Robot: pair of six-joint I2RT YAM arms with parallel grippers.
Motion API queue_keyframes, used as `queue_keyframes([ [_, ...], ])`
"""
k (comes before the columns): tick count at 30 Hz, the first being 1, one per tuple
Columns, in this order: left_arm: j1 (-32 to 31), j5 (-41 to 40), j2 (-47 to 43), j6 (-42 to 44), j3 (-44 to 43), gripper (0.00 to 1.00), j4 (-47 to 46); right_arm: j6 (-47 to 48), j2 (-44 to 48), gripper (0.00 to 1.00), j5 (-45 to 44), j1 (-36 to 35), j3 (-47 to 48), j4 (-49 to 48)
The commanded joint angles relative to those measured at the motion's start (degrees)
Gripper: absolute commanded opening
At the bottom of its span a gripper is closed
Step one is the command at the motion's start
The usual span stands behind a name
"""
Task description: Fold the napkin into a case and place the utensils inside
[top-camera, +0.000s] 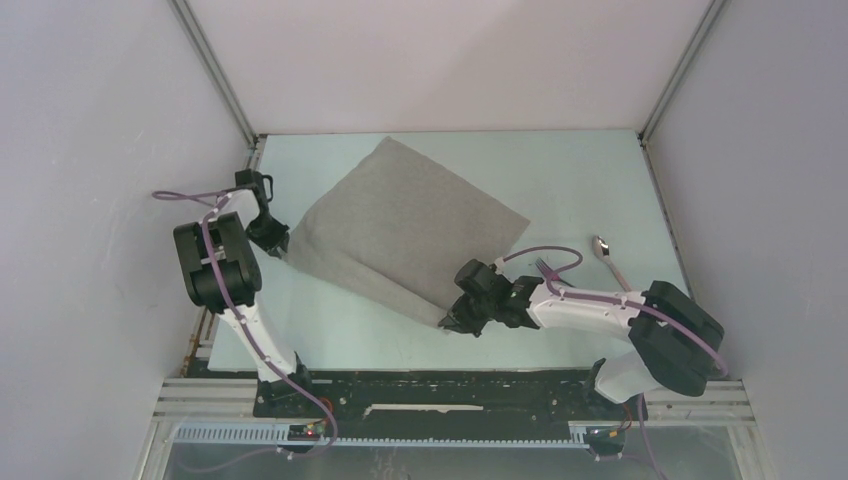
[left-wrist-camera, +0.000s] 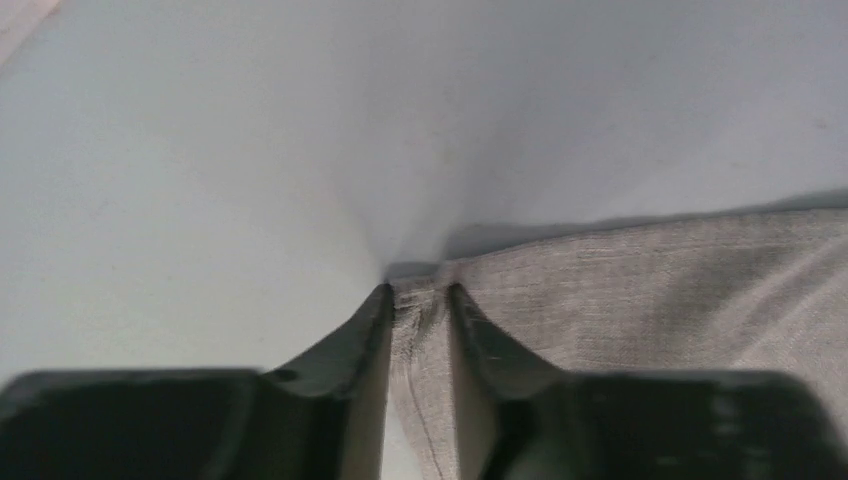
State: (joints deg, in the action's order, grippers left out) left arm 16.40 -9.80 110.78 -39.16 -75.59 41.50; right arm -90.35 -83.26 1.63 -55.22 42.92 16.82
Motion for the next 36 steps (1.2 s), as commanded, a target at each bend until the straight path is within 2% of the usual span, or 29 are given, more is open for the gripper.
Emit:
queue_keyframes([
  [1,-1.19,0.43,0.79,-0.88,3.99,0.17,-4.57,-0.81,1.43,0.00,-1.63,0.39,-0.39,-0.63],
  [3,-1.28,1.08,-1.76,-0.48,5.40,0.01,-5.67,-0.67,0.75,0.00,-1.63,0.38,-0.39,-1.41],
  [8,-1.23,1.32,-10.06,-0.47,7.50,0.00,-5.14,1.62,-0.91,0.00,-1.61,0.31,0.36,-3.06],
  [12,-1.12,3.63,-19.68,-1.05,8.76,0.00,-2.35,6.77,-0.88,0.00,-6.23,0.12,3.06,0.90],
  [14,-1.27,5.49,-25.20,-1.55,9.62,0.00,-1.15,11.35,0.60,0.00,-8.49,0.31,3.48,0.76],
  [20,-1.32,5.35,-46.51,-0.89,8.64,0.00,1.56,35.72,11.45,0.00,-8.59,2.05,4.23,-5.81],
  [23,-1.29,4.25,-55.84,0.07,2.90,0.00,4.52,46.29,19.16,0.00,-4.60,3.02,7.43,-6.85],
  [27,-1.36,2.40,-64.37,-0.29,-8.85,0.00,9.30,55.62,25.63,0.00,-3.50,1.52,19.61,1.35],
  [32,-1.31,-0.39,-67.28,-0.56,-25.05,0.00,13.00,63.54,28.78,0.00,-9.57,-6.41,34.11,7.31],
  [36,-1.31,-3.36,-66.96,-0.71,-30.07,0.00,13.17,63.93,28.28,0.00,-13.37,-8.42,39.69,7.77],
])
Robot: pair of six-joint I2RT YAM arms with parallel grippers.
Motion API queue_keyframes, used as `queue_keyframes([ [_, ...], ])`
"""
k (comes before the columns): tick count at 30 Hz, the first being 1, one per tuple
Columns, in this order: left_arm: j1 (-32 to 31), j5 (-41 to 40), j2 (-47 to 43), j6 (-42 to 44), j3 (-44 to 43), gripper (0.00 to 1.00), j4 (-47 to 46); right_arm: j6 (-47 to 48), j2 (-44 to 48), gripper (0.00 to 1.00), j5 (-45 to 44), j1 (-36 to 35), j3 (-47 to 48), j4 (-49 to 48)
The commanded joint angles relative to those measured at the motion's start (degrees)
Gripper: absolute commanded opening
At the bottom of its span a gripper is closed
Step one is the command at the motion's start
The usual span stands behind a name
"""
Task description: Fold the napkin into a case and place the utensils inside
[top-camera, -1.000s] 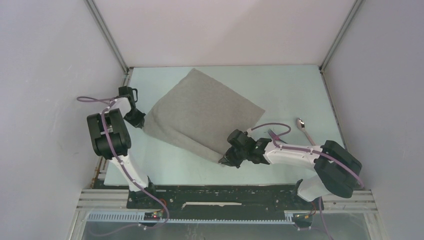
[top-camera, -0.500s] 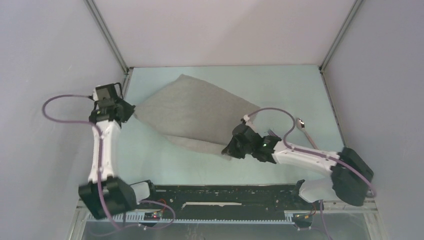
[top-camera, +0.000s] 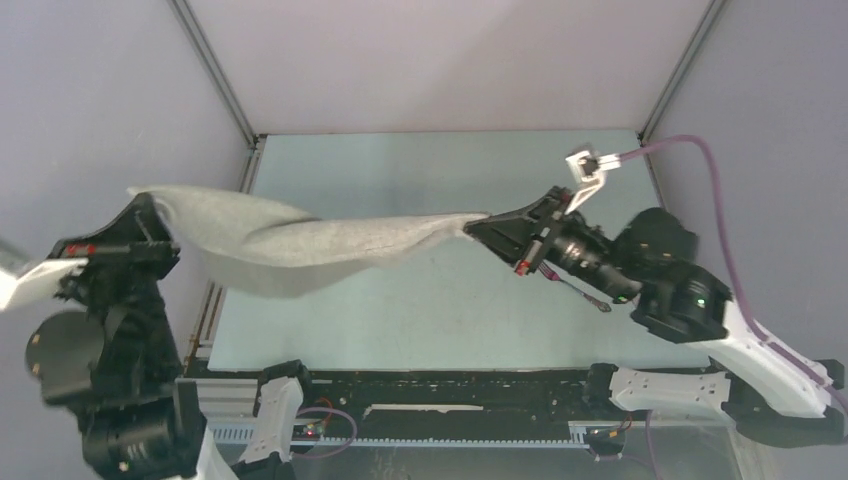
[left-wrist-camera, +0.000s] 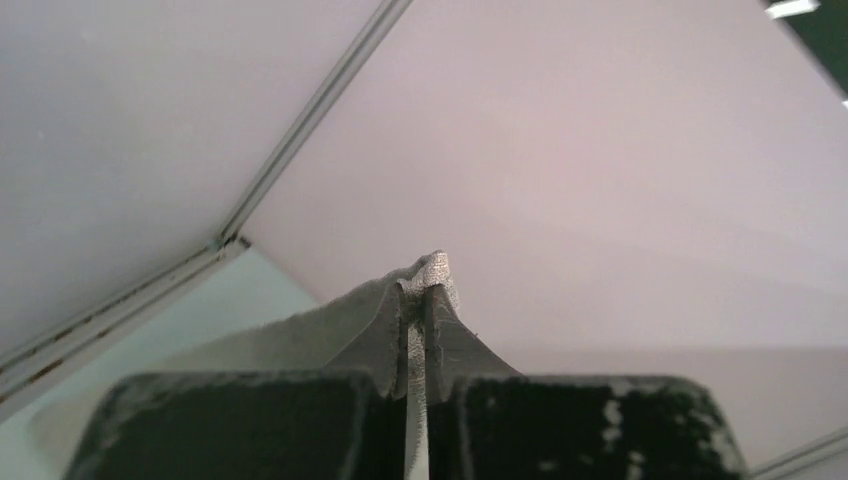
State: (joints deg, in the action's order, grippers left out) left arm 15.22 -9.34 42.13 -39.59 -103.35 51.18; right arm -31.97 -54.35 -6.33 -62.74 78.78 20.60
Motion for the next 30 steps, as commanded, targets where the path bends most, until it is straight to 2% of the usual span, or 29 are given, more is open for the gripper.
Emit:
queue_keyframes([
  [1,-0.12,-4.16,2.05,-0.23,-2.14,0.00,2.74,5.36,-1.07,0.00,-5.94,-0.18,4.55,3.67],
  [4,-0.14,-4.47,4.61,-0.09,-0.85,0.00,0.80,4.46,-2.73,0.00,-5.27,5.00,5.50,2.04],
  [8,-0.11,-4.84,8.78,0.10,3.63,0.00,-4.90,0.60,-7.02,0.00,1.09,16.33,6.73,-0.93],
  [11,-0.13,-5.12,13.53,0.29,6.77,0.00,-10.85,-0.54,-13.15,0.00,5.61,23.08,8.88,-3.27],
  [16,-0.18,-2.97,24.57,1.29,7.07,0.00,-17.97,1.04,-25.45,0.00,9.44,29.61,15.56,-4.48],
  [23,-0.32,5.20,32.25,1.13,6.09,0.00,-21.63,3.92,-32.17,0.00,9.55,31.73,19.46,-4.46],
  [30,-0.16,5.18,23.04,3.31,8.54,0.00,-19.46,8.37,-24.66,0.00,6.79,28.09,18.23,-3.97],
])
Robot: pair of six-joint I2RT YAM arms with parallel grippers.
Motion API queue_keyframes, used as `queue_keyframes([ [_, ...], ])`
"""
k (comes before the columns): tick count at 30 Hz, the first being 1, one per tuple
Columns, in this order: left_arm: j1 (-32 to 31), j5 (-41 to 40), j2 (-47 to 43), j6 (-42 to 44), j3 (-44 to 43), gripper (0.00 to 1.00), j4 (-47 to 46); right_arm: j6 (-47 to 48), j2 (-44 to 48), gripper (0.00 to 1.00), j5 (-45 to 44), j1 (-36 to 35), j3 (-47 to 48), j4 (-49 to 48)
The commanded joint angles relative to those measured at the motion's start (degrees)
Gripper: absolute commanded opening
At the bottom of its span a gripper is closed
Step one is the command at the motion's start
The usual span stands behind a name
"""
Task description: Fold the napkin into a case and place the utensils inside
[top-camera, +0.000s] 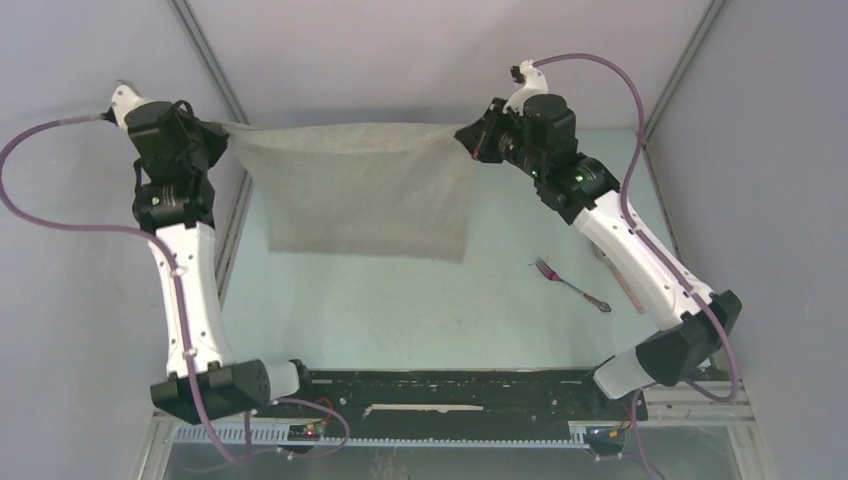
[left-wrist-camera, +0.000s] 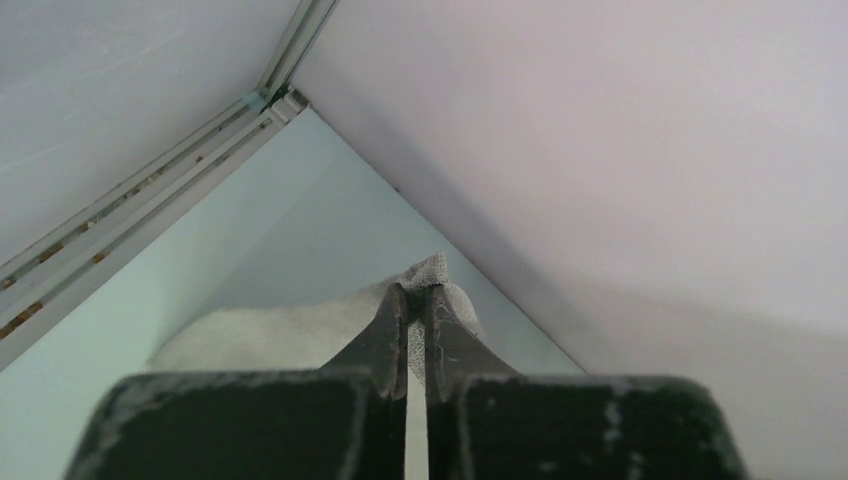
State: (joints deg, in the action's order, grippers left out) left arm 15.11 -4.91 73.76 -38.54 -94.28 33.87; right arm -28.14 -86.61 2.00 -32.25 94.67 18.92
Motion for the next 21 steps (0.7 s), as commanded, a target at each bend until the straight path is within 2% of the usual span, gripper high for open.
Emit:
queue_keyframes([
  [1,-0.07,0.46,-10.62,2.39,-0.80,0.00,-1.24,4.90,9.17,0.00,-1.93,-3.47,1.94,-2.26],
  [7,-0.03,-5.97,-22.90,1.82,-4.08,0.00,5.54,7.42,18.55,0.00,-7.33,-11.41,0.52,-1.62],
  [13,-0.06,-9.15,-29.14,1.87,-9.45,0.00,9.48,8.17,24.81,0.00,-10.22,-16.85,-0.04,-2.13],
  [18,-0.04,-10.03,-28.57,2.07,-11.52,0.00,10.03,7.11,26.93,0.00,-10.48,-16.71,-1.87,-4.80],
  [21,0.00,-9.43,-26.25,2.09,-8.98,0.00,7.56,4.65,25.94,0.00,-9.56,-12.24,-3.99,-6.69],
])
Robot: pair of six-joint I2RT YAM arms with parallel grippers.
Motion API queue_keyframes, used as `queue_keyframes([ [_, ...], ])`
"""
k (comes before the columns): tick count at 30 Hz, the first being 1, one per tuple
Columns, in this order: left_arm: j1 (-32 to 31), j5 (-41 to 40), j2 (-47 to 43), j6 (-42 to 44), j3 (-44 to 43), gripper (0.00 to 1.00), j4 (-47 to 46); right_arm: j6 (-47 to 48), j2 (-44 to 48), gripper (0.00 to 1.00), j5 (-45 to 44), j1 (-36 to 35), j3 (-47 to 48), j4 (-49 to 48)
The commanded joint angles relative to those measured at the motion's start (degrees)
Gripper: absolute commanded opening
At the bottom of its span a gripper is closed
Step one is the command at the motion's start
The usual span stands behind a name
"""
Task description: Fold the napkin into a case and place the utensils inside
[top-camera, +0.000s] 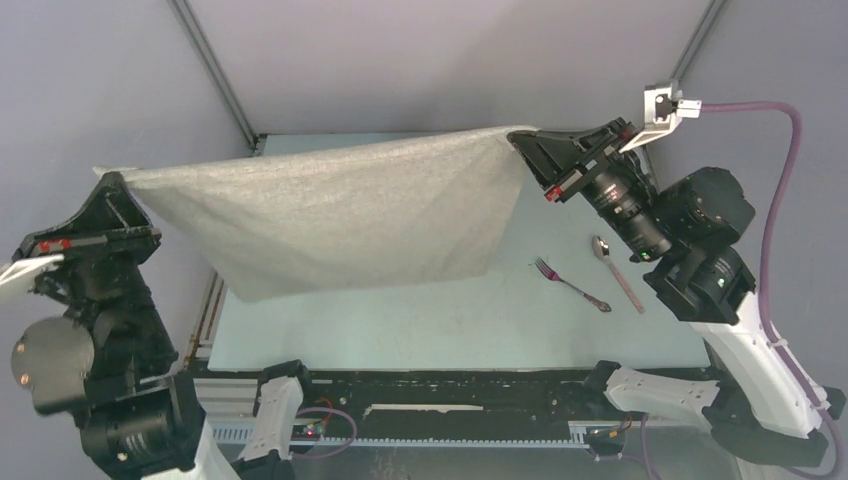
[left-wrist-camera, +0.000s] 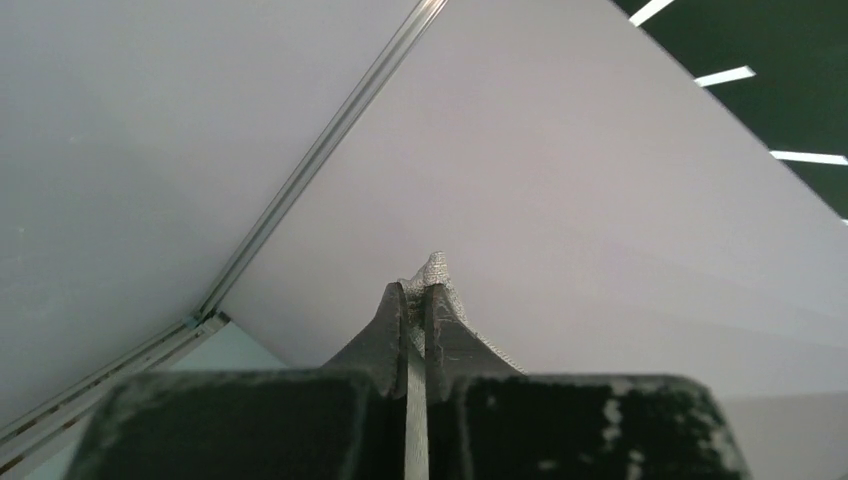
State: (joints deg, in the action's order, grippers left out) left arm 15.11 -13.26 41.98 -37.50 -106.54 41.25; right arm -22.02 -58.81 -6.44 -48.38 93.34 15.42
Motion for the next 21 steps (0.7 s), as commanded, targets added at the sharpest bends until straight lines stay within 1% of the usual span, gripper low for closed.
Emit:
queue_keyframes([
  [1,-0.06,-0.81,6.40,1.02,4.90,0.00,-1.34,-2.91,-2.83,0.00,0.32,6.31,-3.24,-3.58],
  [5,-0.01,1.68,12.92,0.61,10.05,0.00,-7.32,-7.90,-9.54,0.00,5.31,15.35,-5.47,-6.15],
  [8,-0.25,3.09,21.17,0.83,12.69,0.00,-11.59,-9.36,-16.55,0.00,7.87,19.13,-5.75,-8.53],
  [11,-0.65,2.48,31.53,2.18,13.09,0.00,-13.95,-9.70,-24.41,0.00,8.58,21.59,-5.13,-11.42],
  [14,-0.88,3.65,42.19,2.81,11.57,0.00,-15.67,-8.76,-32.97,0.00,8.87,23.18,-4.04,-14.73],
  [17,-1.65,3.52,51.19,3.96,11.15,0.00,-18.94,-7.42,-43.17,0.00,9.46,24.29,-0.28,-14.89],
  [19,-1.77,5.74,57.06,4.35,9.73,0.00,-20.36,-7.29,-48.58,0.00,10.35,25.18,2.41,-16.70],
  [21,-1.84,6.25,61.99,4.67,8.65,0.00,-21.79,-7.25,-53.31,0.00,11.65,26.00,4.31,-18.23],
])
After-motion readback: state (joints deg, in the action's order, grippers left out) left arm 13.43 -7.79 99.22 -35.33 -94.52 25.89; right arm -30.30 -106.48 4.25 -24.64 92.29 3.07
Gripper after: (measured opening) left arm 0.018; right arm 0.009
